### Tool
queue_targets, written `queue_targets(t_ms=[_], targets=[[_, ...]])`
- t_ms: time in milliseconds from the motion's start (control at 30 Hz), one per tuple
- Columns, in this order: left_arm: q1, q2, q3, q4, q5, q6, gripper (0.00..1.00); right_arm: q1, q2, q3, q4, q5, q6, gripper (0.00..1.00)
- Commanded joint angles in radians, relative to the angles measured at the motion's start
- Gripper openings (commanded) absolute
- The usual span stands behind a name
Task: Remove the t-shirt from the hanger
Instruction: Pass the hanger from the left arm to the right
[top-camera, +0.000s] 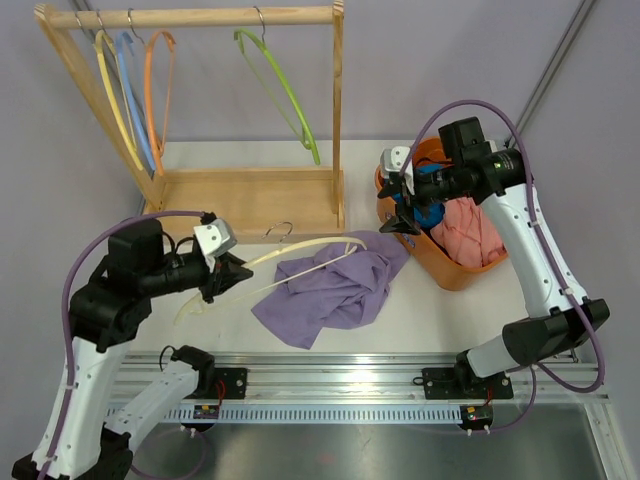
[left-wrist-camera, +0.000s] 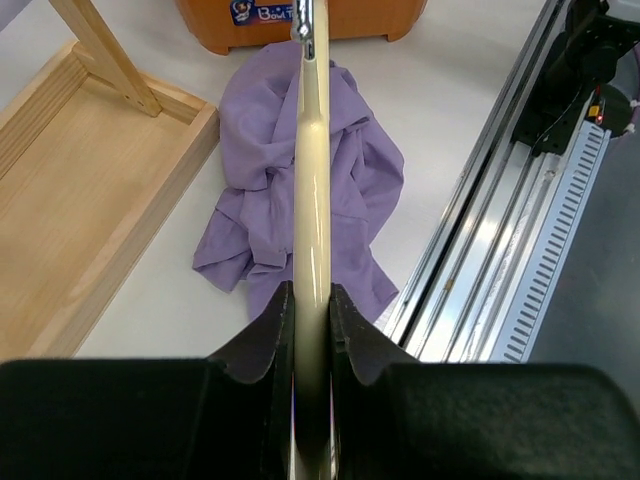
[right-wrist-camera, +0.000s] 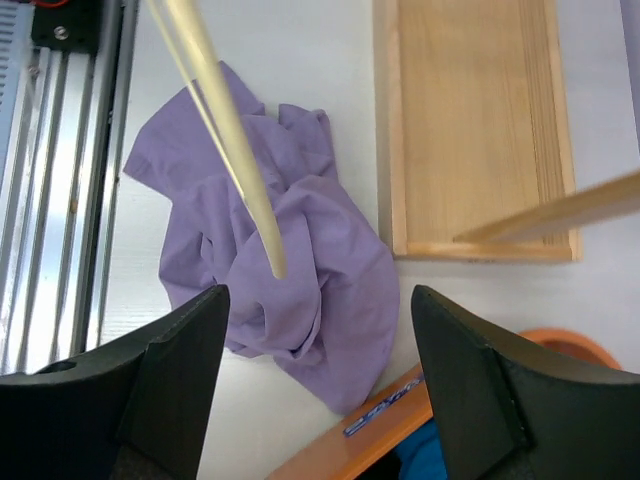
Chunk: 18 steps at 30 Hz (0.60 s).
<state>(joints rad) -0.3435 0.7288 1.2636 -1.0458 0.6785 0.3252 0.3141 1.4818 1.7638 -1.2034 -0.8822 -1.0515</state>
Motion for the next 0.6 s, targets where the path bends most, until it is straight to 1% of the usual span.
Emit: queue_targets(t_ms=[0,67,133,267,333,567], targets=[[-0.002,0.041,0.036,0.059,0.05,0.118,0.0,0.009,0.034,0.028,-0.435,-0.202,-0.375,0.81],[-0.002,0.067,0.028,0.069,0.07,0.159,0.0,0.04,0.014,-0.003,-0.436,-0.212,-0.407,0.81],[-0.002,0.089,0.025,0.092,0.098,0.187,0.0,0.095,0.009,-0.018,-0.433,-0.186,-0.427,0.81],[-0.002,0.132,0.037,0.133,0.138,0.196,0.0,0.164,0.032,-0.01,-0.417,-0.181,-0.401,0.81],[-0.002,0.142,0.046,0.141,0.15,0.201,0.0,0.181,0.05,-0.006,-0.395,-0.173,-0.374,0.81],[-0.002,0.149,0.056,0.167,0.181,0.198,0.0,0.198,0.106,0.011,-0.407,-0.162,-0.369,0.78]])
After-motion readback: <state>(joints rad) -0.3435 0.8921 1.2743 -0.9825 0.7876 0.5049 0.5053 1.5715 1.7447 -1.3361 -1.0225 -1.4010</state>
